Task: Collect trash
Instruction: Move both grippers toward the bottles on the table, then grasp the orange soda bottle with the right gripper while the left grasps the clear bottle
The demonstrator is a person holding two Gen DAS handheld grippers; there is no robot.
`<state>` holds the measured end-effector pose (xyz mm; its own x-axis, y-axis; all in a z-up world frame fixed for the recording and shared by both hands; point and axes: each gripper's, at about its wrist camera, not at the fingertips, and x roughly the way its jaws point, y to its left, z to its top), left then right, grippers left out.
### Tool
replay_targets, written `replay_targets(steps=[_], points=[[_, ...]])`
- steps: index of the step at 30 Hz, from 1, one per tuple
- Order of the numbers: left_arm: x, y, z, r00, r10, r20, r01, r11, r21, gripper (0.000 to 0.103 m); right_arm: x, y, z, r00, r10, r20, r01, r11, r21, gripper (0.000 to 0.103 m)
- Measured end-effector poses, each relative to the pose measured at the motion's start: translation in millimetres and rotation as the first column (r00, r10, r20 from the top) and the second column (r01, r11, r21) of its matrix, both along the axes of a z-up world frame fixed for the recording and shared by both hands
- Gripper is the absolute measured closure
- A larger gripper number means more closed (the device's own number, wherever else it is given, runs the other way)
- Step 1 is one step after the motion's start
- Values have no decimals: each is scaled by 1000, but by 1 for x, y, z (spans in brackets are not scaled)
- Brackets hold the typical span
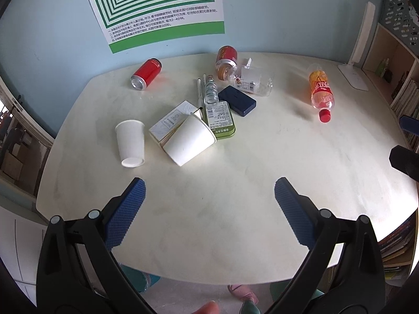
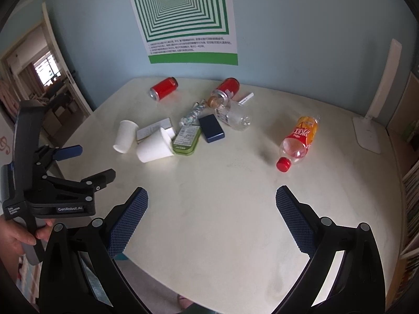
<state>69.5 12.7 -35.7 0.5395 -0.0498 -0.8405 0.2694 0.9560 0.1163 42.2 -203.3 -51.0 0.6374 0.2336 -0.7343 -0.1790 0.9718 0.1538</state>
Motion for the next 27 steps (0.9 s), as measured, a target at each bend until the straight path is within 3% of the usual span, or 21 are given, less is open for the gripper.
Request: replay_targets(steps=[5,12,18,27], points=[[30,-26,-12,1000,23,-5,-23,1000,8,6,45,-32,-10,999,18,-26,-17,1000,22,6],[65,-63,-20,1000,14,-23,-14,1000,15,6,97,-71,-17,996,71,-58,-73,997,-20,6],[91,-90,-34,998,11,-61,-10,1000,11,6,122,-98,-27,995,68,-75,-68,998,-2,6],[113,-124,-44,998,-23,-65,28,996,85,6,146,-122,-42,991,56,-122,-56,998,2,6]])
